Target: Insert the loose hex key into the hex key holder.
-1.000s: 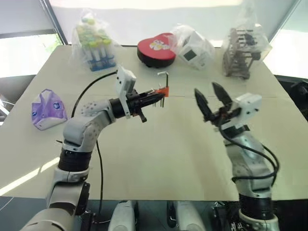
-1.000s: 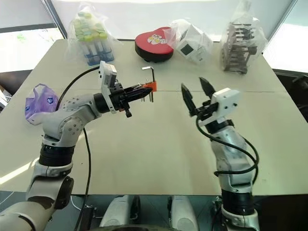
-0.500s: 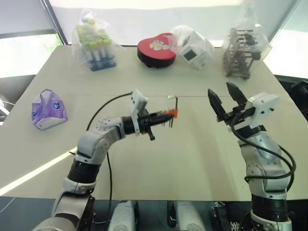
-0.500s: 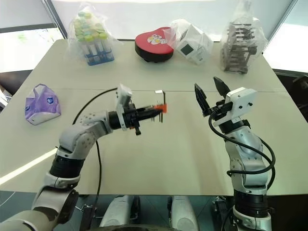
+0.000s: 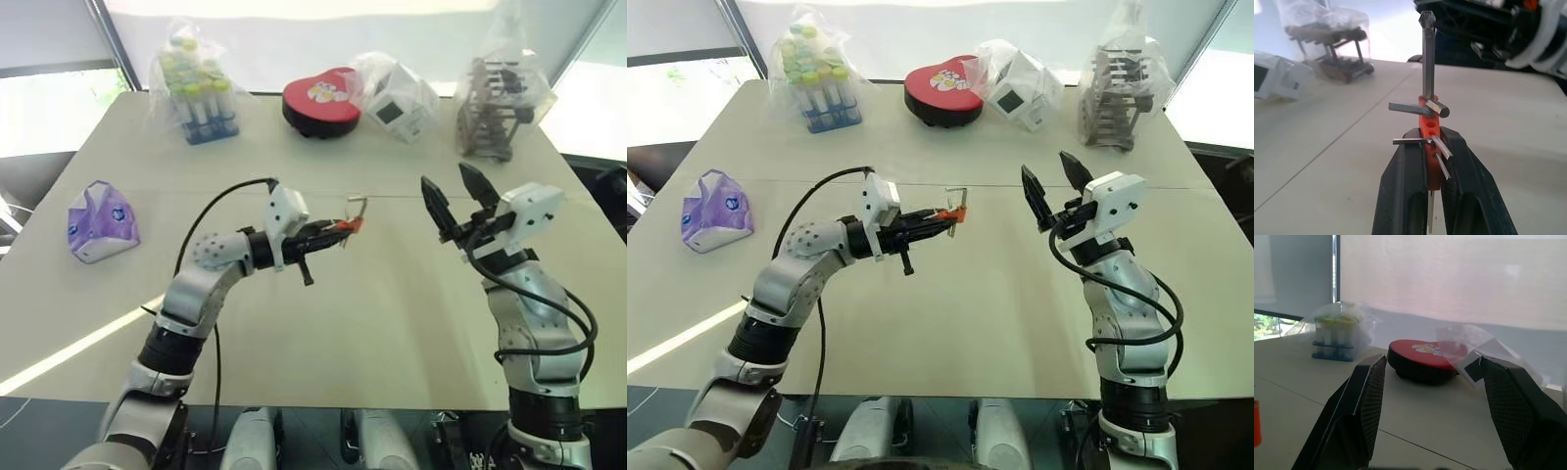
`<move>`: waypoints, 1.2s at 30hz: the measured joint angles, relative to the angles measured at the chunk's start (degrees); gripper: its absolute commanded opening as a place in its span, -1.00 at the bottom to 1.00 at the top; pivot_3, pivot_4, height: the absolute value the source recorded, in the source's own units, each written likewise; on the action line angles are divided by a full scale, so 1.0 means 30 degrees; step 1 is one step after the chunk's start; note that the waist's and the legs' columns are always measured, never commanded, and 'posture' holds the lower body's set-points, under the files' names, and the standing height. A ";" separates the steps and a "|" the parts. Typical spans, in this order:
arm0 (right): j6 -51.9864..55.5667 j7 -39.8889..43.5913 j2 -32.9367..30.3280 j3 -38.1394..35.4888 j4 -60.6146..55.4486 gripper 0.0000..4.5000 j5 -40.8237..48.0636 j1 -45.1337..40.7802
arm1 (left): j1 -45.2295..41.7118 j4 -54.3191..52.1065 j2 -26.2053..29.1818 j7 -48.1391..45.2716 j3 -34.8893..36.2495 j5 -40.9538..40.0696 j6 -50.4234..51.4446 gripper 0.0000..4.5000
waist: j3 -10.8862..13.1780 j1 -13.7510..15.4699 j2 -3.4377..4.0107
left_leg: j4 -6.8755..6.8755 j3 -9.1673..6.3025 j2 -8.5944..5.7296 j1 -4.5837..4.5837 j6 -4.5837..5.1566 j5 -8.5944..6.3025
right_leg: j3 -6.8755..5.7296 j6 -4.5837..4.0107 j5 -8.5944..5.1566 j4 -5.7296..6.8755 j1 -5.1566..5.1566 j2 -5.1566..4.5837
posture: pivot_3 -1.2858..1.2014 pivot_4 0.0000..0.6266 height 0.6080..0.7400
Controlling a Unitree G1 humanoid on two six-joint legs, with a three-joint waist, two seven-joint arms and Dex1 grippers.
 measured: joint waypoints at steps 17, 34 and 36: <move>0.5518 0.2126 -0.1245 0.3464 -0.4179 0.38 0.3763 -0.1027 | -0.0256 0.0354 -0.0353 0.0406 0.0011 -0.0163 0.0490 -1.00 | -0.0002 0.0018 0.0003 | 0.0006 -0.0010 0.0000 0.0000 0.0001 0.0000 | -0.0005 0.0000 0.0000 0.0007 0.0001 0.0000 | 0.03 -0.52 1.00; 0.2404 0.1131 -0.0620 0.4336 -0.0197 0.38 -0.1350 -0.2447 | -0.0361 0.0318 -0.0370 0.0499 0.0077 -0.0169 0.0485 -1.00 | -0.0002 0.0001 0.0003 | 0.0007 -0.0006 0.0000 -0.0005 0.0001 0.0000 | -0.0006 0.0002 0.0001 0.0007 0.0000 0.0000 | 0.03 -0.52 1.00; 0.2491 0.1595 -0.1018 0.4002 -0.0403 0.38 -0.0924 -0.1937 | -0.0362 0.0312 -0.0404 0.0557 0.0081 -0.0169 0.0484 -1.00 | -0.0002 0.0057 0.0003 | 0.0008 -0.0008 0.0000 -0.0008 0.0002 0.0000 | -0.0007 0.0002 0.0001 0.0005 0.0002 -0.0001 | 0.03 -0.52 1.00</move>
